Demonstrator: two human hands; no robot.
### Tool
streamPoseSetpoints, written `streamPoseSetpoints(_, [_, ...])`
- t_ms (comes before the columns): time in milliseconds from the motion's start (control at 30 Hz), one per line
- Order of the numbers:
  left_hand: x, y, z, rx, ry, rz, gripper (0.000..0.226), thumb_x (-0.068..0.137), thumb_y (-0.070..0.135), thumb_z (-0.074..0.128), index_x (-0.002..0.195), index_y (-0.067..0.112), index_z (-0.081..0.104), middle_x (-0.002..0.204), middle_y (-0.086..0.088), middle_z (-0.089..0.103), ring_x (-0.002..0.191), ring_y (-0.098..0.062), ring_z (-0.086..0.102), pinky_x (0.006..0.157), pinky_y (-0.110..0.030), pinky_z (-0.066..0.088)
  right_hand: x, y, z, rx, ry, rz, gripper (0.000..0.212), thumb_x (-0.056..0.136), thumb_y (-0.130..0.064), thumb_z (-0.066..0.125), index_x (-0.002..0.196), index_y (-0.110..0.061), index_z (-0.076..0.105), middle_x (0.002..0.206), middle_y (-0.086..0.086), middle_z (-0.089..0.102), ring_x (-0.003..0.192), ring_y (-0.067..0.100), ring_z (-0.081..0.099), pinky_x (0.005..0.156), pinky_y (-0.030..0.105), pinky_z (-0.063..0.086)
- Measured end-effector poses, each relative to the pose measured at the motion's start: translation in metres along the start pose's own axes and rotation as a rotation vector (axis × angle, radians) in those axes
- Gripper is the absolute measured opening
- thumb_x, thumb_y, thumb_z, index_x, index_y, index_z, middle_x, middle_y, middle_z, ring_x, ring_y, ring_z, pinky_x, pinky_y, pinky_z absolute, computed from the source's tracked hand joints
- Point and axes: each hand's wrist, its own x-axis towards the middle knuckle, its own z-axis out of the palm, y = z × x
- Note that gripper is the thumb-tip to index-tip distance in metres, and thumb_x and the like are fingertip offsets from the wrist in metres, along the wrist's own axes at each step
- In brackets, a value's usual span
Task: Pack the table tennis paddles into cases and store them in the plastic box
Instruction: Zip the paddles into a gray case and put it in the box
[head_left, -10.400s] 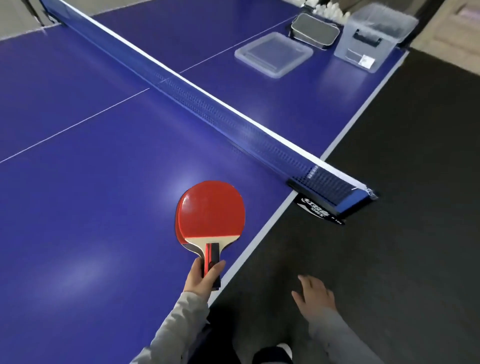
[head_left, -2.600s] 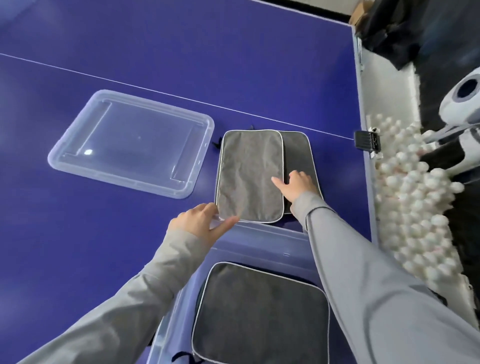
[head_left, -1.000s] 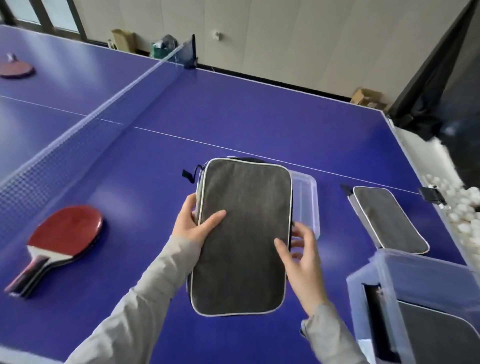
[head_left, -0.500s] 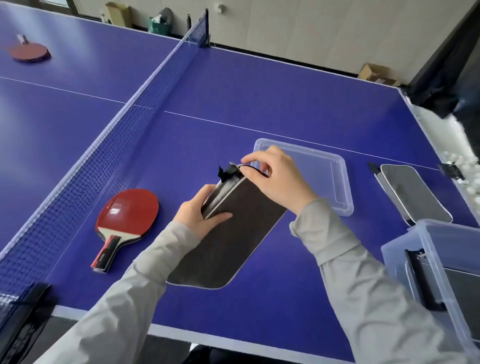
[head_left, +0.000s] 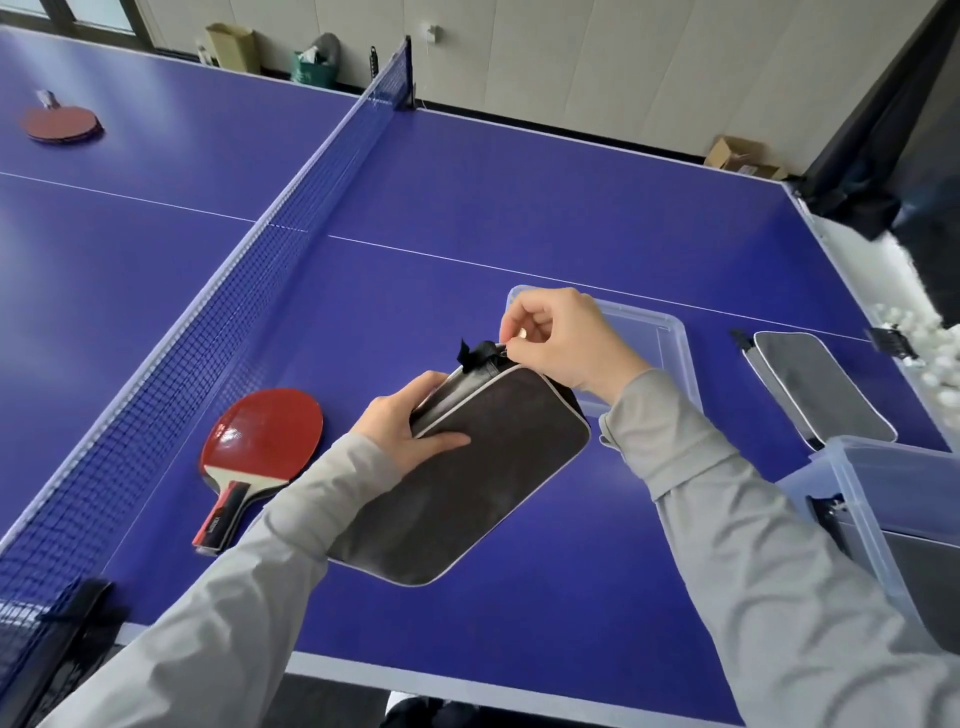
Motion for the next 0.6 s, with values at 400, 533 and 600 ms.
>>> streamPoseSetpoints(400, [0.003, -0.008, -0.020, -0.324, 0.005, -0.167, 0.043, 0.072, 0.012, 0.080, 0.099, 0.035, 0.056, 0.072, 0.006, 0.071, 0.065, -0.004, 0.066, 0.063, -0.015, 0.053, -0.014, 0.055, -0.008, 0.042, 0.129, 0.096, 0.007, 0.084, -0.006, 0.066, 0.081, -0.013, 0.069, 0.071, 0.003, 0.068, 0.062, 0.014, 0.063, 0.067, 0.023, 0.053])
streamPoseSetpoints(533, [0.005, -0.012, -0.026, -0.459, 0.050, -0.237, 0.039, 0.074, 0.009, 0.077, 0.099, 0.031, 0.059, 0.071, 0.003, 0.073, 0.062, -0.010, 0.069, 0.055, -0.019, 0.054, -0.026, 0.079, -0.005, -0.050, 0.158, 0.133, 0.007, 0.085, -0.008, 0.065, 0.084, -0.013, 0.070, 0.074, 0.000, 0.070, 0.069, 0.016, 0.065, 0.071, 0.021, 0.051])
streamPoseSetpoints(600, [0.005, -0.015, -0.028, -0.511, 0.090, -0.273, 0.035, 0.076, 0.010, 0.075, 0.098, 0.033, 0.060, 0.070, 0.005, 0.073, 0.060, -0.009, 0.069, 0.052, -0.018, 0.052, -0.035, 0.088, -0.003, -0.059, 0.168, 0.142, 0.009, 0.085, -0.006, 0.064, 0.085, -0.012, 0.070, 0.074, 0.002, 0.072, 0.068, 0.013, 0.067, 0.070, 0.014, 0.049])
